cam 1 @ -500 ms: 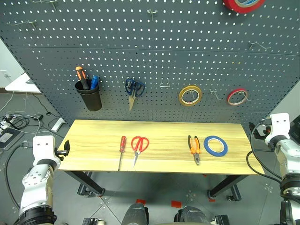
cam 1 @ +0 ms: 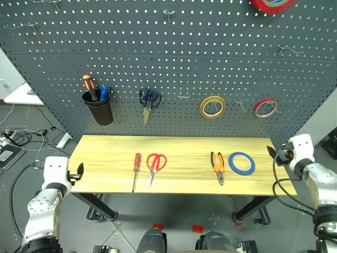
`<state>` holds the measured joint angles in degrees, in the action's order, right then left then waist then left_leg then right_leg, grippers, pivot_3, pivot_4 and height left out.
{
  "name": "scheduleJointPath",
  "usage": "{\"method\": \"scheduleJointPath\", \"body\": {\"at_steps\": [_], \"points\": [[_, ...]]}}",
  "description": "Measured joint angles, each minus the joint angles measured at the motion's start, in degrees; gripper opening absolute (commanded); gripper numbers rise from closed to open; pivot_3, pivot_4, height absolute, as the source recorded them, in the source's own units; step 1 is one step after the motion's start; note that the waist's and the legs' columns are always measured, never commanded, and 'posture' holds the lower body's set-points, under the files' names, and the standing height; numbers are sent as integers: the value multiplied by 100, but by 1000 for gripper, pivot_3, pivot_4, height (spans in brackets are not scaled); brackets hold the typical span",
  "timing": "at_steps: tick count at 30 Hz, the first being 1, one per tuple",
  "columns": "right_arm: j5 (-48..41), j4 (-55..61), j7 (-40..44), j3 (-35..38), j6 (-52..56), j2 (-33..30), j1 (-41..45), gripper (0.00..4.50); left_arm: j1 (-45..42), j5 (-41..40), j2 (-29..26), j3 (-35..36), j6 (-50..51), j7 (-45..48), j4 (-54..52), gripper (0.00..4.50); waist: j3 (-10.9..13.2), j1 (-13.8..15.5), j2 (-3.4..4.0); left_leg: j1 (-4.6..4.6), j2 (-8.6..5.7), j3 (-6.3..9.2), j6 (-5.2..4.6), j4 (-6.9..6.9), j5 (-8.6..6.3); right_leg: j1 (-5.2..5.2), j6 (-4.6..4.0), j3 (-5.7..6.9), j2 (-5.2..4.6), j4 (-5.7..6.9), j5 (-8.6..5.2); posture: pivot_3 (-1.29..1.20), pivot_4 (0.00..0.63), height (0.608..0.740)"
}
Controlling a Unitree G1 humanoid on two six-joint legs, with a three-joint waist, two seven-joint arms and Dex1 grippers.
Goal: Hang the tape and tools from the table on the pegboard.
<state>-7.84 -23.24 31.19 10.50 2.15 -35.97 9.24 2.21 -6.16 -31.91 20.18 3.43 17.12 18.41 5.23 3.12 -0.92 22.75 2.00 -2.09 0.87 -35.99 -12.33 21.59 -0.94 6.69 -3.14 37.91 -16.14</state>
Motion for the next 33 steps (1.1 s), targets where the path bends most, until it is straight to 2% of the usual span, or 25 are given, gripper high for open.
{"method": "scheduleJointPath", "body": {"at_steps": [4, 8, 11, 12, 15, 19, 22, 26, 29, 33], "points": [[96, 1211, 291, -472, 619, -60, -484, 4500, 303, -48, 104, -315, 241, 282, -859, 3723, 173, -5, 16, 5, 3, -8, 0, -3, 0, 9, 0, -8, -1, 3, 0, 46, 170, 740], [212, 2256, 519, -973, 1590, -158, -642, 4500, 442, -16, 75, -1126, 615, 892, -1840, 3723, 433, -6, 17, 19, 6, -17, 0, -2, 0, 29, 1, -16, 0, 6, 1, 5, 233, 740], [254, 2606, 572, -1134, 2029, -210, -586, 4500, 377, -23, 12, -1486, 882, 1246, -2258, 3723, 608, -26, -6, 31, 17, -46, -2, 4, -1, 57, 0, -40, 11, 6, 0, -14, 262, 740], [280, 2607, 600, -1186, 2110, -246, -524, 4500, 296, -22, -41, -1581, 942, 1344, -2320, 3723, 670, -32, -13, 32, 21, -57, -2, 6, -1, 64, 0, -49, 14, 7, 0, -35, 305, 740], [560, 2316, 715, -1487, 2131, -370, -63, 4500, -184, -20, -171, -1993, 1175, 1798, -2532, 3723, 912, -60, -22, 36, 27, -89, -9, 5, -5, 80, 8, -75, 17, 9, 6, -39, 335, 740], [947, 1340, 842, -1941, 1917, -330, 775, 4500, -992, -104, -185, -2732, 1541, 2553, -2833, 3723, 1117, -111, -43, 48, 25, -125, -29, 0, -17, 97, 14, -109, 17, 5, 8, -32, 363, 740], [1160, 611, 879, -2116, 1731, -260, 1299, 4500, -1378, -168, -211, -2982, 1617, 2978, -2882, 3723, 1205, -183, -56, 113, 24, -134, -24, -11, -14, 167, 9, -117, 17, 16, 21, -28, 371, 740], [1500, -616, 1020, -2435, 1439, -173, 2027, 4500, -1914, -93, -189, -3333, 1445, 3341, -2814, 3723, 1320, -228, -57, 117, 24, -144, -11, -5, -7, 169, 11, -110, 15, 10, 18, -24, 370, 740], [1698, -1450, 1340, -2664, 1219, -129, 2616, 3887, -2152, -16, -158, -3598, 1246, 3572, -2756, 3747, 1345, -265, -71, 117, 23, -146, -12, -4, -9, 170, 13, -110, 12, 7, 17, -22, 364, 740], [1888, -2060, 1793, -2897, 958, -128, 2981, 2517, -2161, -6, -147, -3715, 1089, 3739, -2748, 3747, 1345, -279, -73, 114, 22, -142, -12, -10, -10, 164, 16, -105, 9, 11, 15, -26, 342, 740]]}}
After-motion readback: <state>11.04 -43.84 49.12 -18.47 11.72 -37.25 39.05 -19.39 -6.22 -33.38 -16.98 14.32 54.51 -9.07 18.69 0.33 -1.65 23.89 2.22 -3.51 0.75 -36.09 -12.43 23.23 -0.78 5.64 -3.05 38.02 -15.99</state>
